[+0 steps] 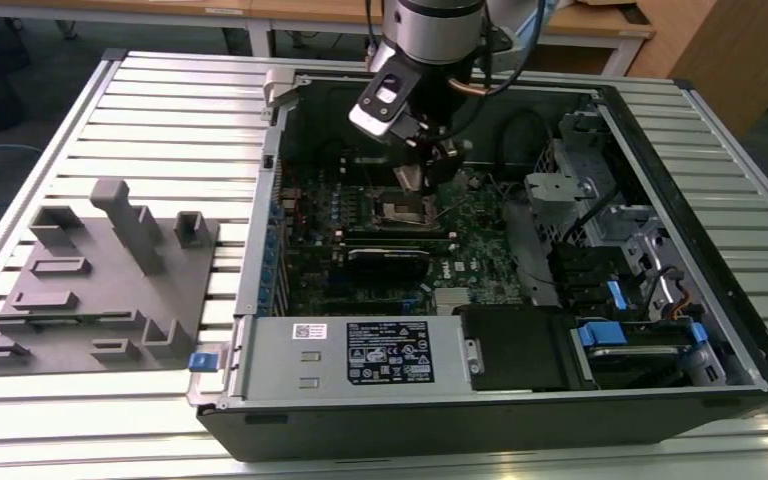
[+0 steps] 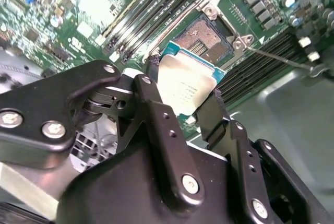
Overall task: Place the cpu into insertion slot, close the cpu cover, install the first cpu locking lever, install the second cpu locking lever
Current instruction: 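Place the cpu into insertion slot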
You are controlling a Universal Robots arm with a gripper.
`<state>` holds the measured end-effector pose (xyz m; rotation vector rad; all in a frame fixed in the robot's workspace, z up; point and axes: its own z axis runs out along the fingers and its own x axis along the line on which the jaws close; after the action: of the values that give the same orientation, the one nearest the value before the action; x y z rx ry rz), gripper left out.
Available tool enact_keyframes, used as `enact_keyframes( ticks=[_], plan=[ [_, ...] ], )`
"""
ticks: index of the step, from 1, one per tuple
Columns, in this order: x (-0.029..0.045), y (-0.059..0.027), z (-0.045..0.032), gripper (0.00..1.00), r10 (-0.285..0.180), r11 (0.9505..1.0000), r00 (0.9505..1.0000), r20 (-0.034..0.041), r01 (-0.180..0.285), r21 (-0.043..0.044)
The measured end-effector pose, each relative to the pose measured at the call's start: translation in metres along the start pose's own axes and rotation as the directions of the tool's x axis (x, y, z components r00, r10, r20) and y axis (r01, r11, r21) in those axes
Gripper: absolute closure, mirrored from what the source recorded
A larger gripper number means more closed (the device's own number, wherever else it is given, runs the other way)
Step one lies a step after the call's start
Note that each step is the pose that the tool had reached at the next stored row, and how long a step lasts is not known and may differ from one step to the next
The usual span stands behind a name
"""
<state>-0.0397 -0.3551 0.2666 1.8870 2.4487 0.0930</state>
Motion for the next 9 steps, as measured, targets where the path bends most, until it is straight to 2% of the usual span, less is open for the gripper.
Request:
enact_keyframes(
  ticks=[5,9],
  plan=[
    [0.0000,0.0000,0.0002,0.46,0.091,0.9958,0.9958,0.0071,-0.091,-0.0001],
    [0.0000,-0.0001,0.0005,0.46,0.164,0.9865,0.9864,0.0127,-0.164,-0.0007]
  ],
)
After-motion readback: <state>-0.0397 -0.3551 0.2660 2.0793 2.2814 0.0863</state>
